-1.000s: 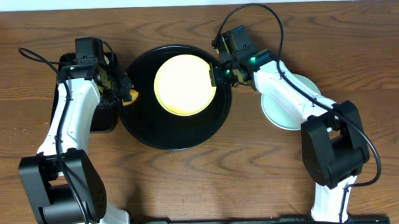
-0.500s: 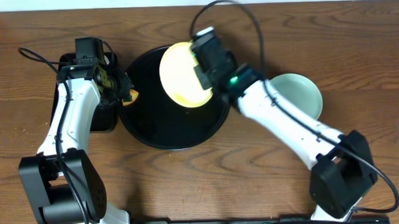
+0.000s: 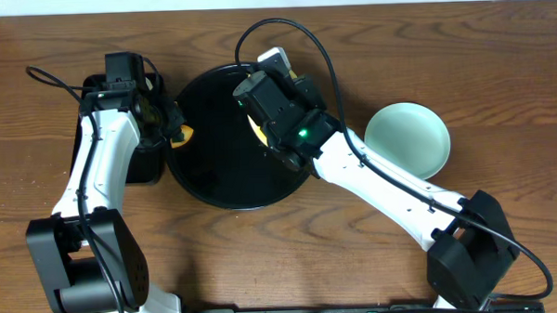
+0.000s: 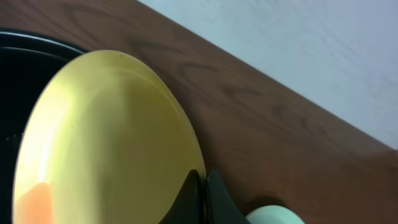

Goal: Clean dirty plates on tray and stack at the side
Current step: 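Lift the yellow plate and carry it right beside the green plates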

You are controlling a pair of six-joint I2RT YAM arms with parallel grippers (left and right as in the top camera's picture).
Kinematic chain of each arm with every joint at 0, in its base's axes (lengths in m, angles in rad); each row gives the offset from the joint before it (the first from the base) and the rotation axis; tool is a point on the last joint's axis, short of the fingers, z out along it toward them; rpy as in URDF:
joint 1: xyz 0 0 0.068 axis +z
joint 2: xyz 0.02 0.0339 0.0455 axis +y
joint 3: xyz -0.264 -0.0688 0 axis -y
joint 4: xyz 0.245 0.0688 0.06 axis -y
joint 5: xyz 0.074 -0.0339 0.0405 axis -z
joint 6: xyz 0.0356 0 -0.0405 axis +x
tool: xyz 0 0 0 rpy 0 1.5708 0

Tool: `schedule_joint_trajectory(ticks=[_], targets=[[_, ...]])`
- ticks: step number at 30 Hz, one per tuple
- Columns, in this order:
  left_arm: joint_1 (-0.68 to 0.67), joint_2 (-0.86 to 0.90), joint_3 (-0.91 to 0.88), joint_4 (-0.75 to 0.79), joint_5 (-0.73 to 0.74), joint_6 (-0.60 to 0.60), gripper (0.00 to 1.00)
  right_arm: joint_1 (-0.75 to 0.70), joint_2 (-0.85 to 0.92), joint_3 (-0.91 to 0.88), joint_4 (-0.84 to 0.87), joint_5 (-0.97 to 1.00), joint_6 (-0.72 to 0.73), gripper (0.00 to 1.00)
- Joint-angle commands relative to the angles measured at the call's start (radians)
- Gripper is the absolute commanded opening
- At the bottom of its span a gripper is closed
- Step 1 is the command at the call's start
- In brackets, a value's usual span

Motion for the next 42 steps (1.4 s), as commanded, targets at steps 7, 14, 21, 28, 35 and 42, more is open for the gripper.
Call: schedule_joint_trajectory(ticks=[7, 14, 21, 28, 35, 42], targets=[[0.005, 0.008, 0.0, -0.002, -0.013, 0.006, 0.08, 0.026, -0.01, 0.001, 0.019, 0.035, -0.047, 0.02], [0.005, 0.008, 0.0, -0.002, -0.013, 0.006, 0.08, 0.008, -0.01, 0.001, 0.005, -0.066, 0.0, 0.01], [0.005, 0.008, 0.0, -0.005, -0.013, 0.007, 0.08, -0.096, -0.012, 0.001, -0.049, -0.417, 0.095, 0.01], [0.005, 0.008, 0.0, -0.005, -0.013, 0.007, 0.08, -0.269, -0.032, 0.001, -0.128, -0.801, 0.121, 0.01], [0.005, 0.008, 0.0, -0.006, -0.013, 0.007, 0.08, -0.453, -0.092, 0.001, -0.243, -0.987, 0.119, 0.01], [0.005, 0.008, 0.0, -0.005, -0.013, 0.006, 0.08, -0.669, -0.155, 0.0, -0.403, -1.004, 0.097, 0.01]])
